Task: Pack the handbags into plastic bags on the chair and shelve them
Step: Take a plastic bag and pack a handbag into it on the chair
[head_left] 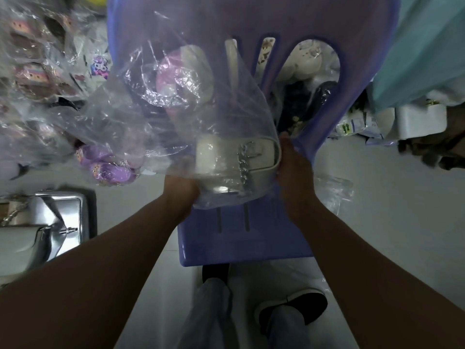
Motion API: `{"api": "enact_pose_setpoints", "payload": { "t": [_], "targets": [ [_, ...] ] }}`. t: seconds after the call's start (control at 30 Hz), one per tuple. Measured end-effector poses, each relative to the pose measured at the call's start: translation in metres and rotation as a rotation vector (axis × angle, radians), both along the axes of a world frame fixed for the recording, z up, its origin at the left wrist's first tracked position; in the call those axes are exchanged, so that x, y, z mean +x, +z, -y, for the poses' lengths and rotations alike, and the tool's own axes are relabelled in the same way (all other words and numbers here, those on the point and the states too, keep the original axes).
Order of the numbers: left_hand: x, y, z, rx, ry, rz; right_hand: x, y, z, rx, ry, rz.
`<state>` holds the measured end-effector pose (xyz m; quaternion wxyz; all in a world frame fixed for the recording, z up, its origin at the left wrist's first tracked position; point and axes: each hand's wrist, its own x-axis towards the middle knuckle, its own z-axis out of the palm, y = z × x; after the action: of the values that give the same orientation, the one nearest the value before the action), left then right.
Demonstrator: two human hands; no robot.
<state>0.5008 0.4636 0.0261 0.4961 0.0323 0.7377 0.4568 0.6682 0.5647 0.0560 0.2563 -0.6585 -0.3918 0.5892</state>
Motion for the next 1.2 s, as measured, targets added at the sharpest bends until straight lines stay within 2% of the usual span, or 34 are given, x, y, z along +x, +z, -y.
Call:
{"api": "enact_pose_setpoints", "payload": {
  "t": [0.03,0.17,0.23,0.3,0.37,0.43,0.53,0.63,0.67,0.73,0.8,0.83,0.93,1.0,1.07,1.2],
  "targets": [
    [0.002,0.005,0.000,0.062,0.023,0.035,0.000,-0.005,0.001,0.003,0.039,0.042],
    [-0.004,0.004,-0.003,0.085,0.074,0.191,0.003,-0.019,0.004,-0.022,0.099,0.128],
    [-0.008,-0.001,-0.004,0.117,0.056,0.305,0.010,-0.022,0.007,-0.068,0.165,0.271],
    [-0.006,-0.006,-0.004,0.132,0.085,0.379,0.019,-0.025,0.008,-0.045,0.126,0.358],
    [0.003,-0.012,-0.005,0.101,0.020,0.355,0.019,-0.015,0.006,-0.077,0.020,0.174],
    [0.014,-0.013,-0.005,0.000,-0.121,0.207,0.016,-0.009,0.003,-0.169,-0.016,-0.051],
    [0.020,-0.008,-0.003,-0.043,-0.157,0.053,0.012,-0.007,-0.003,-0.250,0.032,-0.134],
    [0.005,-0.005,-0.003,0.113,-0.066,-0.090,0.010,-0.009,-0.009,-0.321,-0.015,-0.185],
    [-0.002,-0.003,-0.005,0.156,0.034,-0.091,0.009,-0.008,-0.008,-0.329,-0.017,-0.209],
    [-0.008,0.000,-0.012,0.212,0.236,0.132,0.009,-0.012,-0.001,-0.289,-0.024,-0.221],
    [-0.005,0.003,-0.018,0.179,0.267,0.323,0.013,-0.018,0.007,-0.258,0.003,-0.164],
    [-0.003,0.000,-0.020,0.158,0.215,0.324,0.016,-0.018,0.008,-0.265,0.077,-0.079],
    [0.009,-0.004,-0.021,0.099,-0.055,0.213,0.024,-0.028,0.006,-0.167,0.245,0.128],
    [0.018,-0.002,-0.020,0.061,-0.145,0.193,0.027,-0.031,0.003,0.063,0.224,0.145],
    [0.021,-0.001,-0.018,-0.012,-0.146,0.140,0.028,-0.032,0.000,0.207,0.299,0.133],
    [0.019,-0.004,-0.010,-0.170,-0.321,-0.157,0.028,-0.036,-0.003,0.162,0.471,0.118]
  ]
}}
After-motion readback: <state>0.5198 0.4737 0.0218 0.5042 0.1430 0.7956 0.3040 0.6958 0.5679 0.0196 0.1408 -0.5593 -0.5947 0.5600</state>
